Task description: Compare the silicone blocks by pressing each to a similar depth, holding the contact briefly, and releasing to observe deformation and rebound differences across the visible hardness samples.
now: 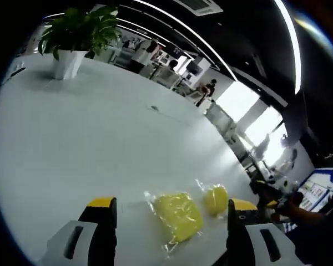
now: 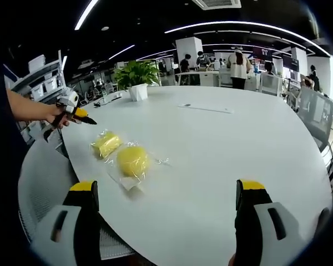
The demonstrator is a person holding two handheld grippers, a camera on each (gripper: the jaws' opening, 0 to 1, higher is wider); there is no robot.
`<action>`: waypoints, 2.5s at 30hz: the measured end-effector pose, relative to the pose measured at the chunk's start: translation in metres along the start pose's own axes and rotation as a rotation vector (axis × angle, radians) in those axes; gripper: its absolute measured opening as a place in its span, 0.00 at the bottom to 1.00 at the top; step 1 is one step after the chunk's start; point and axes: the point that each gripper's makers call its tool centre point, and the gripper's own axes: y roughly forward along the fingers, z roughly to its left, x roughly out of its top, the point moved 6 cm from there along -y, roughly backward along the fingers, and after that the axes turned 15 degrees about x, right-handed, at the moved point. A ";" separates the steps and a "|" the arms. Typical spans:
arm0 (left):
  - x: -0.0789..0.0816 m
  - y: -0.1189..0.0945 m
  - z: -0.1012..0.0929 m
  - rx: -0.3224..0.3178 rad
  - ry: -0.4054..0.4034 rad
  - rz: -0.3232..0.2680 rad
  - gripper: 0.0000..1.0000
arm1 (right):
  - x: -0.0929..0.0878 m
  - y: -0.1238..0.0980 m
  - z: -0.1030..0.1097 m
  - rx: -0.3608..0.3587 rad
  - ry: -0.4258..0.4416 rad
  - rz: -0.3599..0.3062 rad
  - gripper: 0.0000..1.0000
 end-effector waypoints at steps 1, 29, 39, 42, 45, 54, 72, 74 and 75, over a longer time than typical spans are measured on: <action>-0.001 0.003 0.000 -0.004 -0.015 0.006 0.81 | -0.001 0.000 -0.001 -0.001 0.002 0.000 0.97; -0.026 0.060 0.016 0.000 -0.263 0.162 0.29 | -0.013 0.002 0.003 -0.016 0.050 -0.003 0.96; -0.026 0.063 0.017 0.000 -0.296 0.145 0.15 | -0.016 0.000 0.002 -0.019 0.056 0.007 0.96; -0.025 0.063 0.017 -0.010 -0.308 0.133 0.09 | -0.017 0.001 0.002 -0.018 0.060 0.007 0.96; -0.024 0.062 0.017 -0.022 -0.323 0.130 0.01 | -0.017 0.002 0.003 -0.017 0.066 0.006 0.96; -0.026 0.059 0.009 -0.078 -0.311 0.169 0.00 | -0.017 0.003 0.004 -0.018 0.063 0.009 0.96; -0.010 0.047 -0.013 -0.141 -0.387 0.143 0.00 | -0.014 0.005 0.003 -0.017 0.064 -0.007 0.96; -0.006 0.045 -0.017 -0.151 -0.369 0.127 0.00 | -0.012 0.006 0.003 -0.014 0.061 -0.010 0.96; -0.004 0.045 -0.019 -0.152 -0.364 0.125 0.00 | -0.011 0.006 0.003 -0.013 0.058 -0.010 0.96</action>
